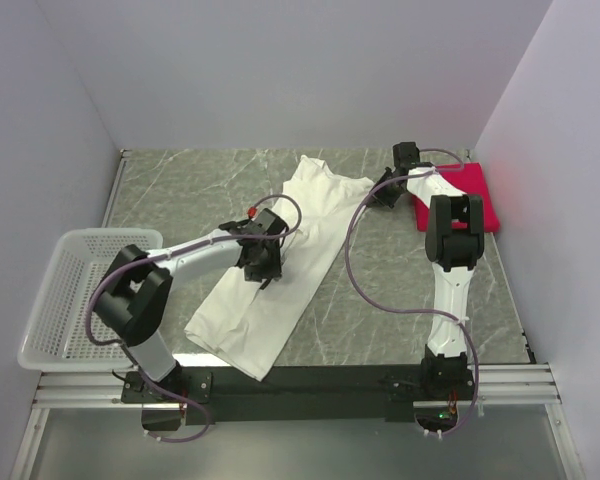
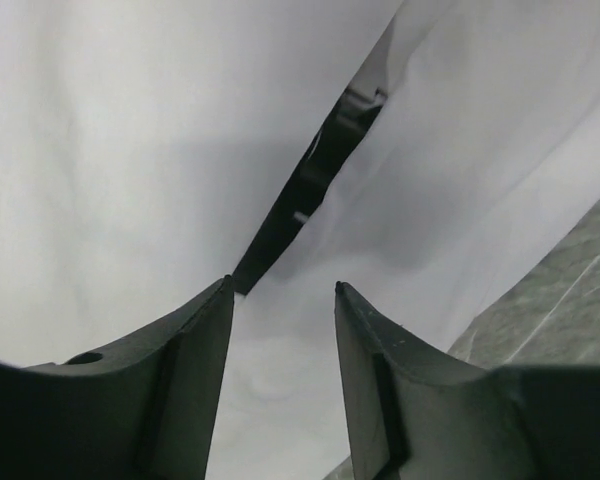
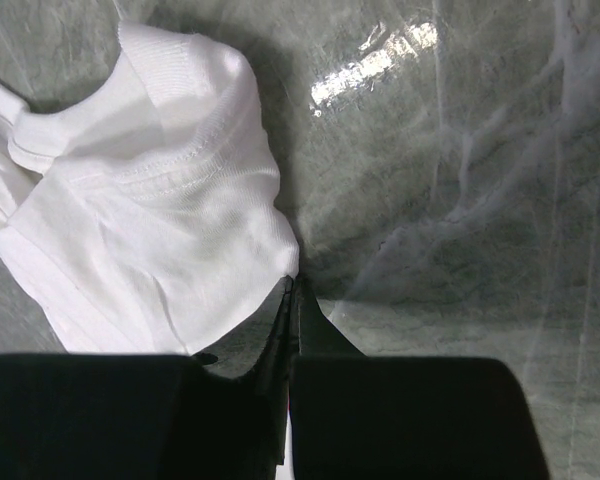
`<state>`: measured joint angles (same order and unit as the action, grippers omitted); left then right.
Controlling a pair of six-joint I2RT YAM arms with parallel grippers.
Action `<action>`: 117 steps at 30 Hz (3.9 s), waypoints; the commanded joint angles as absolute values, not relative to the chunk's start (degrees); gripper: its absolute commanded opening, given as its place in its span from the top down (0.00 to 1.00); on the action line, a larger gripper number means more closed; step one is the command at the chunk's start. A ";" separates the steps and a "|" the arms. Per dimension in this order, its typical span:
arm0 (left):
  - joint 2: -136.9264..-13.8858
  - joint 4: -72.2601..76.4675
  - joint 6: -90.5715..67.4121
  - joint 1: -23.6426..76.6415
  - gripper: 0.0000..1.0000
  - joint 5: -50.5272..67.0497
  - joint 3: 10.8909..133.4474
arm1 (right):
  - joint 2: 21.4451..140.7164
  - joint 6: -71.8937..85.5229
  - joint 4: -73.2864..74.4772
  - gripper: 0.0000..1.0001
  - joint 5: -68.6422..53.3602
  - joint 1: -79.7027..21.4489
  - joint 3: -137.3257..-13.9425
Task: Fold and stack the t-shirts
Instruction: Fold the tshirt
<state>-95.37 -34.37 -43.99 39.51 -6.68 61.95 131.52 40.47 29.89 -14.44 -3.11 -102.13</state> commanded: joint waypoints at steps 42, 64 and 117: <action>-101.42 -33.22 -41.31 38.85 0.89 -8.26 64.42 | 133.68 39.11 31.55 1.00 -11.51 -1.67 -105.21; -111.09 -25.23 -24.97 38.85 0.62 -6.94 88.32 | 133.86 38.06 31.38 1.00 -12.39 -1.67 -105.47; -120.33 -26.89 -23.46 35.24 0.33 -3.08 98.09 | 138.95 37.18 34.98 1.00 -10.37 -0.35 -117.41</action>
<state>-123.70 -26.39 -20.51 35.18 -5.08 95.31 137.29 38.70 33.85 -13.82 -1.72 -112.64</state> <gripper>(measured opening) 0.627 0.006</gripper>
